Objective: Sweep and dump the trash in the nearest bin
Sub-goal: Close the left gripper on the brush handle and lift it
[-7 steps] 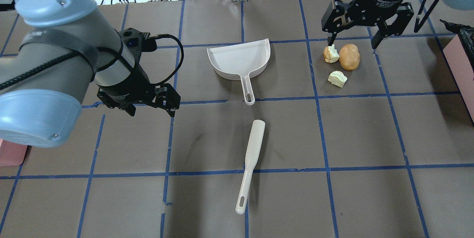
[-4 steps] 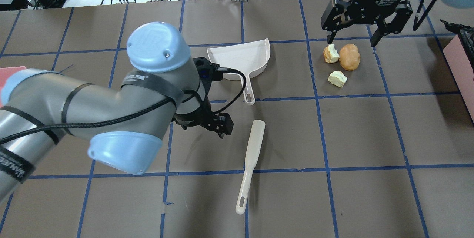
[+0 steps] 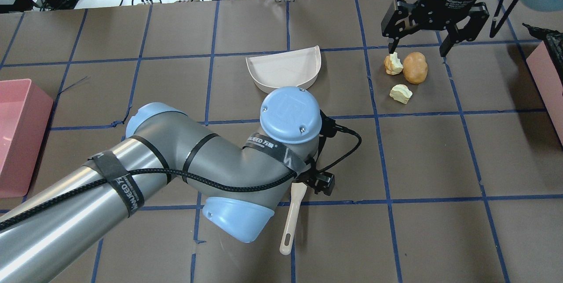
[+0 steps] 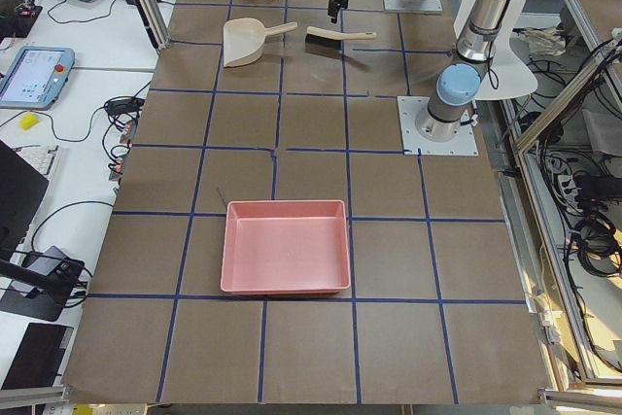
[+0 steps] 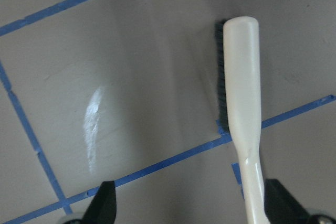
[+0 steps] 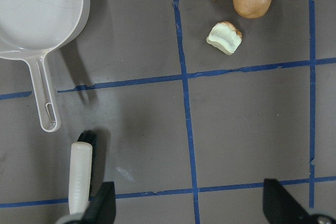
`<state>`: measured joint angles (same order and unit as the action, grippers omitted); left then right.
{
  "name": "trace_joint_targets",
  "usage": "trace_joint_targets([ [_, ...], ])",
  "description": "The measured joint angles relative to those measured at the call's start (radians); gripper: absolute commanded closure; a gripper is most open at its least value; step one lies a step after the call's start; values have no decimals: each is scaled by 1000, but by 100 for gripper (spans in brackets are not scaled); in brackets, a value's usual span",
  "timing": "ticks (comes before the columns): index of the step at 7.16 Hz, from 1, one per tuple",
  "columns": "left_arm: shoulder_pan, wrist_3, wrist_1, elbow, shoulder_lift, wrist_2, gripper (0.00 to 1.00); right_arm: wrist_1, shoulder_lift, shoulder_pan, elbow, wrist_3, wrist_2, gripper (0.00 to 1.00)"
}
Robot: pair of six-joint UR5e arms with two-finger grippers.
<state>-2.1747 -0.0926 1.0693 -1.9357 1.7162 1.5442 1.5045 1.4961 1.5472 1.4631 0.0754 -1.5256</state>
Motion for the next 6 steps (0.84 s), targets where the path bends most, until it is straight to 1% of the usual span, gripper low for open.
trace_joint_targets([
  [4, -21, 40, -53, -8, 100, 31, 0, -1, 0, -1, 0, -1, -1, 0],
  [6, -24, 42, -61, -43, 109, 38, 0, -2, 0, -1, 1, -2, -1, 0],
])
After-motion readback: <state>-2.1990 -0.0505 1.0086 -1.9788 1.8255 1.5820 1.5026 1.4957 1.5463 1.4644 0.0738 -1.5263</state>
